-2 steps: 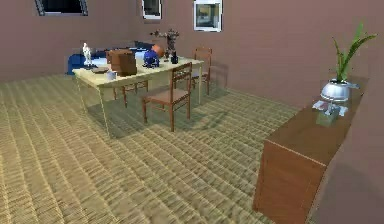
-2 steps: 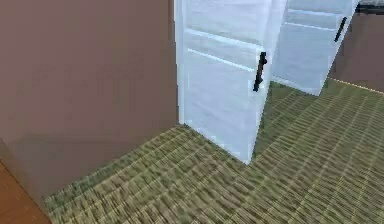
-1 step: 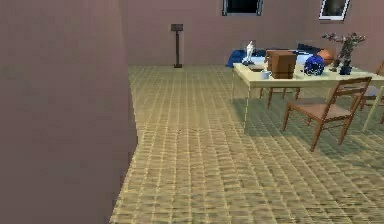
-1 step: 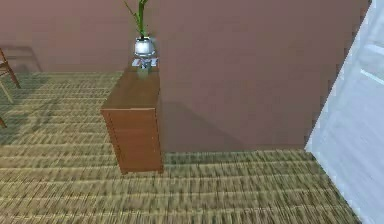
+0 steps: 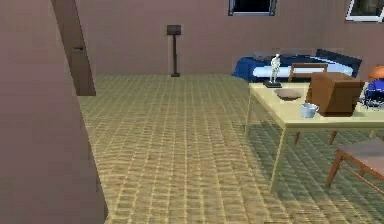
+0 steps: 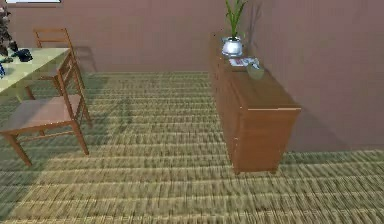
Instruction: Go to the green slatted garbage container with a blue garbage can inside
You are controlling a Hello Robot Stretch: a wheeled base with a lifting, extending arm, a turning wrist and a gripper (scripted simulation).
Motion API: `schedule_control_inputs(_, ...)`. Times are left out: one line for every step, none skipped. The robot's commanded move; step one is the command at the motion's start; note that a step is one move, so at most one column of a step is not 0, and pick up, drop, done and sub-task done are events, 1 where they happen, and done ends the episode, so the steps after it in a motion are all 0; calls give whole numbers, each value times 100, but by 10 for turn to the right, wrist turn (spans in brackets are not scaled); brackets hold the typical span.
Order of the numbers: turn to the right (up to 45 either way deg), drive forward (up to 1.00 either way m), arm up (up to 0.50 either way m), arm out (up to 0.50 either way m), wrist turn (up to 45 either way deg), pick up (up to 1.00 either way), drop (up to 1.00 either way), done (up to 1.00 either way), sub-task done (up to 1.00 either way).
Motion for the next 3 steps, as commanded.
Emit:
schedule_control_inputs(0, 100, 0, 0, 0, 0, 0, 0, 0)
schedule_control_inputs(-30, 0, 0, 0, 0, 0, 0, 0, 0)
schedule_control_inputs(0, 50, 0, 0, 0, 0, 0, 0, 0)
